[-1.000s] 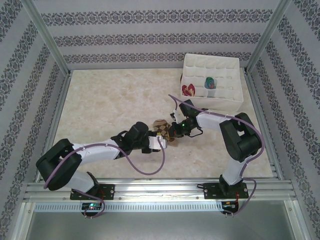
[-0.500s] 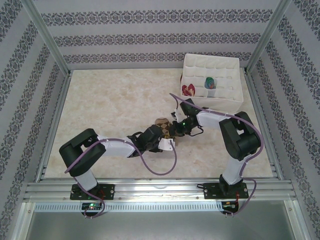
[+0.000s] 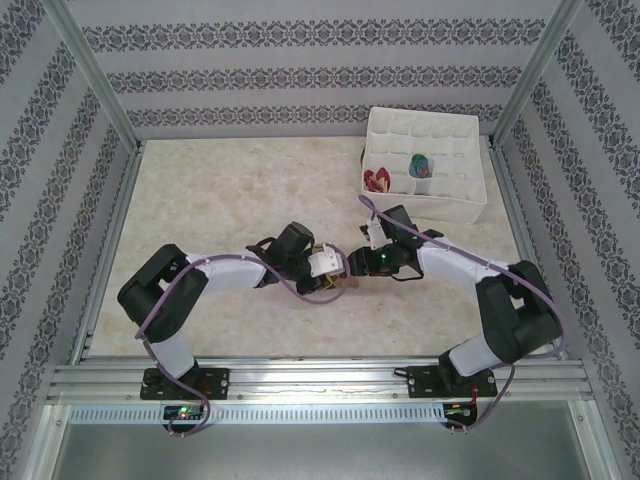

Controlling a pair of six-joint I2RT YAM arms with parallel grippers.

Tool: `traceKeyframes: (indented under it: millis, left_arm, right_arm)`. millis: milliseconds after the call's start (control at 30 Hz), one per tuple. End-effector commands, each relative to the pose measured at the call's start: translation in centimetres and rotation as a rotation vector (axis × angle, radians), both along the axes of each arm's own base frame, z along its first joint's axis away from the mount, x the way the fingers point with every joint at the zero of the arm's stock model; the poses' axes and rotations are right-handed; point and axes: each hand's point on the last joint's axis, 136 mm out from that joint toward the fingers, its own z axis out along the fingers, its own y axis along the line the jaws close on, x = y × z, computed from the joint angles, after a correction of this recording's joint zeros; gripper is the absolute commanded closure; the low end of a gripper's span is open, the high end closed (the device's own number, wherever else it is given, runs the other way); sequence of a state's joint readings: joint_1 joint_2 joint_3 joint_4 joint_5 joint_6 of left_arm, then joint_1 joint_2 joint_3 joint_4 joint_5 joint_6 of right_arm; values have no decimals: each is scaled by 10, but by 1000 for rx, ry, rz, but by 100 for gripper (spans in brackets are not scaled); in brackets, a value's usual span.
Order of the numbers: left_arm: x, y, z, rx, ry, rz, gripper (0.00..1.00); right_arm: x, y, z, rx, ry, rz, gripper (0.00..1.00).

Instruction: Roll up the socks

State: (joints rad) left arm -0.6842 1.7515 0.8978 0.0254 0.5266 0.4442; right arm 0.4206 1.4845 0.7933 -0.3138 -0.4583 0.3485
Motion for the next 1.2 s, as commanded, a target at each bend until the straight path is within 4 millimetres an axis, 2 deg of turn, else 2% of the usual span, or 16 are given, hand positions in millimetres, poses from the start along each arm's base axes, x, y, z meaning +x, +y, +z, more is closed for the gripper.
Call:
traceKeyframes:
  millis: [0,167,400,700,800,933,1033,1167]
  left_arm:
    - [-27,9,-17,-29,350,44,100]
    - [-22,13,-25,-44,490,95,100]
    - [-12,16,-29,-129,633,169,100]
    - [-5,21,-34,-157,732,190,100]
    - [-1,23,-35,-152,740,182,100]
    - [4,26,-38,-124,715,161,99]
    - [7,29,-33,-104,655,135,89]
    - [18,34,-9,-101,464,109,74]
  right_arm:
    - [5,-5,6,-2,-80,-2,48]
    - [6,8,14,73,-115,51,46]
    - [10,28,11,157,-113,124,48]
    - [10,43,-8,185,-43,176,52]
    - [8,45,-15,178,-25,177,58]
    - [7,42,-23,145,6,153,78]
    - [1,36,-34,74,85,136,87]
    - [-4,32,-43,-1,135,127,90]
